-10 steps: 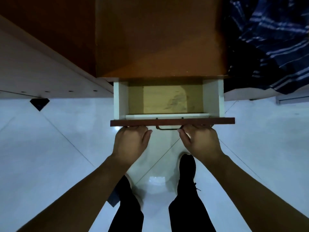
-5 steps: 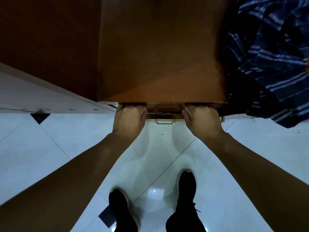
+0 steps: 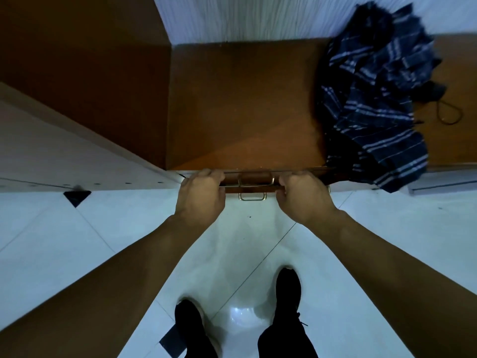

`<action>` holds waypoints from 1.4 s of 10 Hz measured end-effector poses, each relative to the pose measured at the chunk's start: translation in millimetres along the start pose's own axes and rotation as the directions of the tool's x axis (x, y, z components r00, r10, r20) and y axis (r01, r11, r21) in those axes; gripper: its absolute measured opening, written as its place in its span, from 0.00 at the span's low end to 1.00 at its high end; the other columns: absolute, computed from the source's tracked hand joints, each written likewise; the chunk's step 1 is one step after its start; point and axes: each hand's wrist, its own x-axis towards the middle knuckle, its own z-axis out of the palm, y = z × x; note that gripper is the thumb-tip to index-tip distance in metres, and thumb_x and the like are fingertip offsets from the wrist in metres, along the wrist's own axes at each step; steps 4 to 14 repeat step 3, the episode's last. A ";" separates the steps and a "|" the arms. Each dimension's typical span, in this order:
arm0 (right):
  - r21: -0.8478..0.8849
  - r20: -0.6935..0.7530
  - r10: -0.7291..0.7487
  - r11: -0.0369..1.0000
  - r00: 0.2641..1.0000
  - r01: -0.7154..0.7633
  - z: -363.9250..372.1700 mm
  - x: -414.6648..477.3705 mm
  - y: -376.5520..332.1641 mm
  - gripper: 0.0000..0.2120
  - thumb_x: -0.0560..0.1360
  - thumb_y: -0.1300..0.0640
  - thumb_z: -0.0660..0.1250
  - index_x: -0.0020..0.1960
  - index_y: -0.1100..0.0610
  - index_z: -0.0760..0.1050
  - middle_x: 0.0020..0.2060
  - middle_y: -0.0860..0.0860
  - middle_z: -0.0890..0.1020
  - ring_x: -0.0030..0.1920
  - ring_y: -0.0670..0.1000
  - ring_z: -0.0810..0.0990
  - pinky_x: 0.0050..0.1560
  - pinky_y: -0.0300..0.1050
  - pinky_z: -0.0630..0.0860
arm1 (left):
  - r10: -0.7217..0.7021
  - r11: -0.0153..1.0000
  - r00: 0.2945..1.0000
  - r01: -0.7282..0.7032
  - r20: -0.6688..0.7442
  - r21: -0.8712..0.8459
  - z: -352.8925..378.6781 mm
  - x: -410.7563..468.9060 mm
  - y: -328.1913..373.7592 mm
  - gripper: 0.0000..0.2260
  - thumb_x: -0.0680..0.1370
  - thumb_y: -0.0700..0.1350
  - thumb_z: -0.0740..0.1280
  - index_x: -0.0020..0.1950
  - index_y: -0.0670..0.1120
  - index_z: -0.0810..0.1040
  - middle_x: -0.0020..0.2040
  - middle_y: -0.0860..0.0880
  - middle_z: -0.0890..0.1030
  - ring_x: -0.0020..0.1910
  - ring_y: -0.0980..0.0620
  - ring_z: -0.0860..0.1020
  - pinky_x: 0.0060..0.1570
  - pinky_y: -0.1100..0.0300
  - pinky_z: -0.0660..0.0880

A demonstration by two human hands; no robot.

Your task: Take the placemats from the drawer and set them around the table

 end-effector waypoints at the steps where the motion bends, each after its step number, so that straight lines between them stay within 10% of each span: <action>1: 0.001 0.022 0.015 1.000 1.000 -0.015 -44.2 -30.0 -22.8 0.11 0.74 0.57 0.64 0.55 0.58 0.76 0.52 0.56 0.79 0.53 0.59 0.76 0.49 0.47 0.74 | 0.044 0.997 0.998 -0.046 0.034 0.057 -45.4 -24.8 15.9 0.11 0.77 0.45 0.66 0.59 0.49 0.77 0.54 0.47 0.81 0.53 0.46 0.76 0.55 0.53 0.72; 3: 0.046 -0.011 0.063 0.997 0.998 -0.062 -174.5 -139.0 -97.9 0.12 0.74 0.56 0.66 0.56 0.58 0.76 0.53 0.55 0.78 0.53 0.57 0.75 0.45 0.42 0.64 | 0.084 0.995 0.996 -0.085 0.019 0.060 -182.5 -122.1 45.5 0.10 0.77 0.49 0.64 0.58 0.51 0.75 0.55 0.49 0.78 0.56 0.46 0.73 0.56 0.52 0.66; 14: 0.046 -0.011 0.063 0.997 0.998 -0.062 -174.5 -139.0 -97.9 0.12 0.74 0.56 0.66 0.56 0.58 0.76 0.53 0.55 0.78 0.53 0.57 0.75 0.45 0.42 0.64 | 0.084 0.995 0.996 -0.085 0.019 0.060 -182.5 -122.1 45.5 0.10 0.77 0.49 0.64 0.58 0.51 0.75 0.55 0.49 0.78 0.56 0.46 0.73 0.56 0.52 0.66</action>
